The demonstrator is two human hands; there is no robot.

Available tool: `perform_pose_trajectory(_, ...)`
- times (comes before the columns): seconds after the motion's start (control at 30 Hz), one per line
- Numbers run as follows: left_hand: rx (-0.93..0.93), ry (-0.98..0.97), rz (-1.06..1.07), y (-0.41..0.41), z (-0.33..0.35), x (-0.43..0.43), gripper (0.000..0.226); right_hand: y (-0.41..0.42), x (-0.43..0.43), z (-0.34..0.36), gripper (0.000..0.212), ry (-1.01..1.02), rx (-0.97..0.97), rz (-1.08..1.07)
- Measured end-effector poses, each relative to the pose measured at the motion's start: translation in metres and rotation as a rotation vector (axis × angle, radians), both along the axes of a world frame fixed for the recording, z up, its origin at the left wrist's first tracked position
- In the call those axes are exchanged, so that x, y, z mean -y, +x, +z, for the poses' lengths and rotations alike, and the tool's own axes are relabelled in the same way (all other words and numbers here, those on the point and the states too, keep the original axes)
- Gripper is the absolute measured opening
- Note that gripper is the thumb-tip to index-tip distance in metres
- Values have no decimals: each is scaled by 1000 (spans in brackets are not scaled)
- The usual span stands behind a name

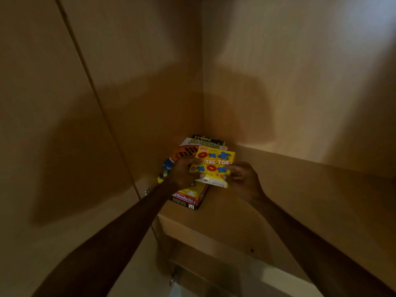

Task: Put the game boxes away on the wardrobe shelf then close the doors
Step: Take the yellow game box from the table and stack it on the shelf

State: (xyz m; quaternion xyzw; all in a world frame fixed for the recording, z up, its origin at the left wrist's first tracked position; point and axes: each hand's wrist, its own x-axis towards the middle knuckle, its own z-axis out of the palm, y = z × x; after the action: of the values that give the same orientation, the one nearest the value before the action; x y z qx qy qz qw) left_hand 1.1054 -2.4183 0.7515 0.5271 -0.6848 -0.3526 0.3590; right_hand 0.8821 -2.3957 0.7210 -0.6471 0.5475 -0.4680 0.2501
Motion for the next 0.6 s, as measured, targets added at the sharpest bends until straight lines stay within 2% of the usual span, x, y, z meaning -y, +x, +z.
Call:
perform_pose_trajectory(0.07,129,-84,53,12,-2,13,40,14,9,0,34,11,-31,38)
perform_pose_trajectory(0.17,455,-278,196,29,-2,18,29,34,27,-1,35,-26,-102,81)
perform_pose_trajectory(0.23,614,-308,219,40,-2,13,36,47,35,4,37,17,-165,102)
perform_pose_trajectory(0.3,739,-313,188,50,-3,5,52,61,40,6,44,47,-265,129)
perform_pose_trajectory(0.5,916,-171,165,61,-12,0,88,90,41,14,51,27,-537,117)
perform_pose_trajectory(0.6,915,-137,157,60,-12,0,92,93,39,16,55,71,-604,102)
